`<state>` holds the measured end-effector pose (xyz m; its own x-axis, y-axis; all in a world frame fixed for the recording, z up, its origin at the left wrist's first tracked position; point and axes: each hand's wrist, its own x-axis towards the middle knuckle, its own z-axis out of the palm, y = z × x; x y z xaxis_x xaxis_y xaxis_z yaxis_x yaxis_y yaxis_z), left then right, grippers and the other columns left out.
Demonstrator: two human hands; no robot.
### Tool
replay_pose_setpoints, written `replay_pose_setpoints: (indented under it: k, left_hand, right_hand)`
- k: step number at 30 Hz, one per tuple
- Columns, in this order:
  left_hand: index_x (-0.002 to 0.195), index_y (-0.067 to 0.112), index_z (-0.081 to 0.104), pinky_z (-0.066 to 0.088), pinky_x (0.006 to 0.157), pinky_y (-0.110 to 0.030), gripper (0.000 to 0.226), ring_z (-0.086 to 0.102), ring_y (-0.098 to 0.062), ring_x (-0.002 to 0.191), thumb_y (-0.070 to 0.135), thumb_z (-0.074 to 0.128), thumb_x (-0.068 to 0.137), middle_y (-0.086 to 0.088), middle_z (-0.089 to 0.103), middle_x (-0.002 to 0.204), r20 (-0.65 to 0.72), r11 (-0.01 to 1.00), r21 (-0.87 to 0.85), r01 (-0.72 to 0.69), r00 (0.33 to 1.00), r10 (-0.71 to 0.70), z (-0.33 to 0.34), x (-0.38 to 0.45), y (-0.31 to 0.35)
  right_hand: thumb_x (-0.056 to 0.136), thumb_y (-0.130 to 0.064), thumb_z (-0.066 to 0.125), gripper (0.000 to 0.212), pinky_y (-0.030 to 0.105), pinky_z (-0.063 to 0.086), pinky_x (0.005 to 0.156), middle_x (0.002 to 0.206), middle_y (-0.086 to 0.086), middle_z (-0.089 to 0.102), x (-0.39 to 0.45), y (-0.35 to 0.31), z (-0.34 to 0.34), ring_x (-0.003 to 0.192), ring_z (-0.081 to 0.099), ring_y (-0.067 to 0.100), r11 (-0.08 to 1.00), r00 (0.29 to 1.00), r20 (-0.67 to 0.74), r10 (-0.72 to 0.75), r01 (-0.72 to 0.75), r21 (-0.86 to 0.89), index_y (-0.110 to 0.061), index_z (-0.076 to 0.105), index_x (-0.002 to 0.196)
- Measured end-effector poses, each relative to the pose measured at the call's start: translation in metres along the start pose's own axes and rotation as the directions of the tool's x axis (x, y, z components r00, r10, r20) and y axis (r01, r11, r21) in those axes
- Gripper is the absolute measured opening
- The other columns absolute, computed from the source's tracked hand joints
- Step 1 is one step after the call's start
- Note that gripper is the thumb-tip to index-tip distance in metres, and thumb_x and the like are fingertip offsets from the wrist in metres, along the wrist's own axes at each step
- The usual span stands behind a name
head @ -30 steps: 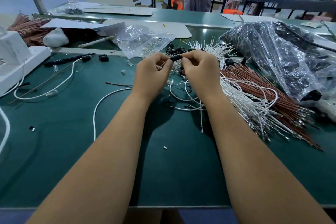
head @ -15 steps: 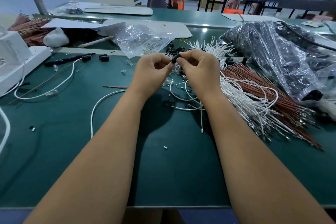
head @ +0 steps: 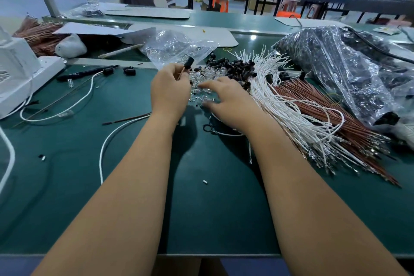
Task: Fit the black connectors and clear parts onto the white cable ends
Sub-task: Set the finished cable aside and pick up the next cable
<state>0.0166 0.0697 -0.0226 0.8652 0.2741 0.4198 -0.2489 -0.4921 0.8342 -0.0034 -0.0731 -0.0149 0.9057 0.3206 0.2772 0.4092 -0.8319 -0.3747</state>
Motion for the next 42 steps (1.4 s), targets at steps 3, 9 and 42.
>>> replay_pose_setpoints:
  k: [3,9,42]
  left_hand:
    - [0.094,0.016,0.062,0.047,0.074,-0.031,0.009,0.059,-0.021,0.079,0.022,0.055,0.093,0.002,0.062,0.079,0.024,1.000,0.020,-0.007,1.000,0.007,0.003,-0.002,0.000]
    - [0.096,0.010,0.061,0.047,0.076,-0.031,0.011,0.060,-0.022,0.082,0.017,0.054,0.095,-0.006,0.068,0.087,0.074,0.998,0.022,-0.059,0.996,0.057,0.005,-0.004,0.001]
    - [0.085,0.013,0.068,0.043,0.060,-0.022,0.007,0.052,-0.012,0.062,0.010,0.063,0.090,-0.010,0.066,0.072,0.248,0.973,-0.209,-0.094,0.958,0.146,0.006,-0.012,0.010]
  right_hand:
    - [0.093,-0.029,0.060,0.027,0.038,0.041,0.099,0.115,0.007,0.056,0.001,0.000,0.002,0.114,0.048,0.025,0.991,0.999,0.050,0.009,-0.003,-0.136,-0.024,0.064,0.120]
    - [0.091,-0.021,0.063,0.012,0.035,0.047,0.084,0.096,-0.002,0.054,-0.001,-0.001,0.001,0.099,0.057,0.023,0.994,0.999,-0.043,0.007,-0.012,-0.110,-0.019,0.068,0.102]
    - [0.088,-0.009,0.067,0.011,0.020,0.050,0.055,0.064,-0.002,0.063,-0.002,0.013,-0.019,0.054,0.057,0.006,0.488,0.864,-0.162,0.477,-0.107,0.866,-0.014,0.067,0.078]
